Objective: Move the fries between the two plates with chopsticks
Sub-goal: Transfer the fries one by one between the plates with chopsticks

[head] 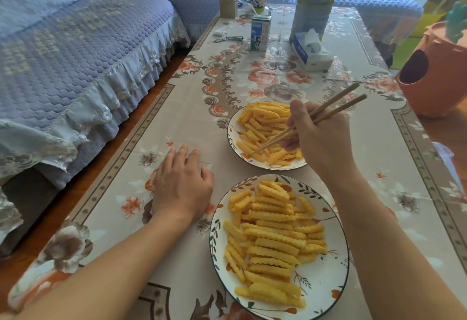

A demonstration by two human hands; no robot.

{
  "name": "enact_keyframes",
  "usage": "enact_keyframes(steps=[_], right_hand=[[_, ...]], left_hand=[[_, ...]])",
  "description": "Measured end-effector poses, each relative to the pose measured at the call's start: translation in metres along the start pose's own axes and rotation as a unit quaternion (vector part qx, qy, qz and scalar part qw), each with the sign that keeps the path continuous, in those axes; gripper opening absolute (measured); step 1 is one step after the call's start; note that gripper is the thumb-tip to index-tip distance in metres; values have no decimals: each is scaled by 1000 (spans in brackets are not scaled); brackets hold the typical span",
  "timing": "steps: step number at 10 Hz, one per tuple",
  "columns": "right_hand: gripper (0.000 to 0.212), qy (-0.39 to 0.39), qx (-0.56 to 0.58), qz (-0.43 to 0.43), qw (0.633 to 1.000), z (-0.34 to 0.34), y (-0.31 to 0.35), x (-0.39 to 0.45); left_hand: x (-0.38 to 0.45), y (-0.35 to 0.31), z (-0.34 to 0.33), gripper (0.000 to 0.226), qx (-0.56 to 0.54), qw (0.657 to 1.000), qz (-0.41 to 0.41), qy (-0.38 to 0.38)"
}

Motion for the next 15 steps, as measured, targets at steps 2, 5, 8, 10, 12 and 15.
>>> enact_keyframes(steps=[2,5,8,10,12,15], right_hand=[[45,22,38,-39,998,0,-5,4],[48,271,107,-9,957,1,30,-15],[46,268,-7,25,963,-6,30,-19],[40,120,41,23,992,17,25,1],[36,-18,26,34,999,26,6,12],[35,19,-22,79,996,-1,-1,3]], left_hand=[[1,1,0,60,1,1000,-1,-1],[2,3,-3,62,0,1000,-3,1],[2,2,-3,59,1,1000,-1,-3],[2,3,-3,60,3,1000,-3,-5],[3,3,-4,59,8,1000,-5,-5],[2,3,-4,59,8,1000,-6,-6]])
Point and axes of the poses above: each hand's wrist, its own x-axis towards the middle knuckle, its own z-axis out of the back of the hand, y = z × x, the point moved 6 cm from there along x, towards the middle knuckle, and after that the axes turned 10 degrees about -z, right-handed, at the moved point
